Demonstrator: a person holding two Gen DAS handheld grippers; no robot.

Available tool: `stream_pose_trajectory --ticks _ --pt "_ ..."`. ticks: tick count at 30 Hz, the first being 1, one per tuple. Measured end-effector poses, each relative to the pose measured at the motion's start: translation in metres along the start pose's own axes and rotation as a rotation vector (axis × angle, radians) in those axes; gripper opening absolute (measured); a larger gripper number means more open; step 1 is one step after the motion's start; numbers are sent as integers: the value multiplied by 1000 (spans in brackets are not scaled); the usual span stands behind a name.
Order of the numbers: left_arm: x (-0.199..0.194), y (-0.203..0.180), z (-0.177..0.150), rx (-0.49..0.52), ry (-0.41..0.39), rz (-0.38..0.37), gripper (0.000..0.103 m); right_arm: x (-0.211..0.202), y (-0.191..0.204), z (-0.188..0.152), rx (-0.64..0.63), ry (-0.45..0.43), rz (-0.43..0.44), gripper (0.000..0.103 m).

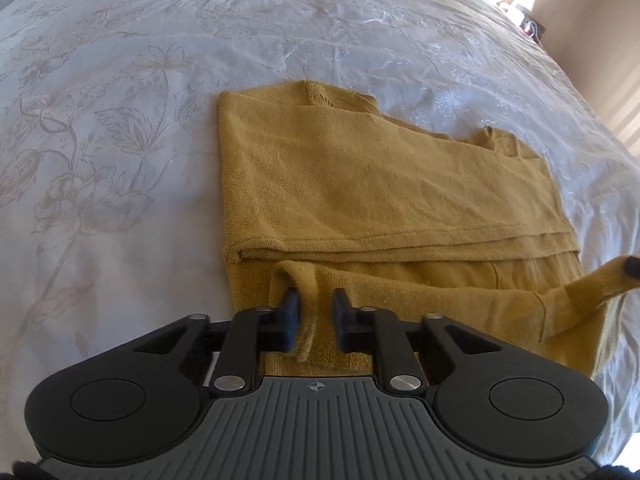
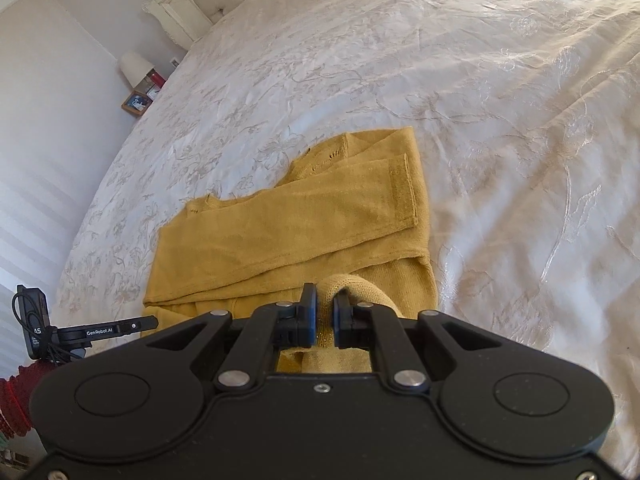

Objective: Fold small clothes
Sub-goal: 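Fold the held hem up over the body toward the collar and open both grippers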

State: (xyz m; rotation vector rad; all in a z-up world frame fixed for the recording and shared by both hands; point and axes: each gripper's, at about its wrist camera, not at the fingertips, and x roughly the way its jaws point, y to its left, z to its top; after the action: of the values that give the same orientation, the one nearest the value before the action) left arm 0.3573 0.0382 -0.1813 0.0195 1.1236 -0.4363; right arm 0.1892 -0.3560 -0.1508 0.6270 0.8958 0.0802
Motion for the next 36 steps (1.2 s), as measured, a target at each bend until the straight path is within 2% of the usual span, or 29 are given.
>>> stream_pose_trajectory --ticks 6,9,11,13,15,17,18,19,24,28,32,36 --pt "0 -1 -8 -25 36 -16 15 -2 -3 -6 15 -3 -1 16" --pt "4 5 -8 -111 35 -28 16 -3 -4 -8 20 -7 0 16" --pt "8 11 -7 -183 35 -44 20 -3 -4 -10 23 -10 0 16" --pt "13 15 -6 -239 30 -65 38 -3 -4 -11 24 -8 -2 16" --pt "16 16 -6 -263 31 -77 42 -2 -4 -12 29 -6 -5 16" --pt "18 13 -7 -254 26 -75 39 -1 -5 -14 36 -5 -5 16" --pt "17 11 -8 -236 12 -89 17 -1 -5 -14 37 -4 -6 16" --pt "17 9 -9 -221 5 -99 6 -1 -5 -15 37 -3 -7 16" --pt "-5 7 -17 -252 -51 -138 6 -7 -4 -15 39 -13 -5 16" --pt "-45 21 -18 -440 -171 -187 6 -23 2 -5 37 -65 20 16" --pt "-68 29 8 -462 -259 -195 6 -24 4 23 43 -134 44 16" --pt "-50 36 41 -443 -275 -185 6 6 -3 52 60 -142 29 16"
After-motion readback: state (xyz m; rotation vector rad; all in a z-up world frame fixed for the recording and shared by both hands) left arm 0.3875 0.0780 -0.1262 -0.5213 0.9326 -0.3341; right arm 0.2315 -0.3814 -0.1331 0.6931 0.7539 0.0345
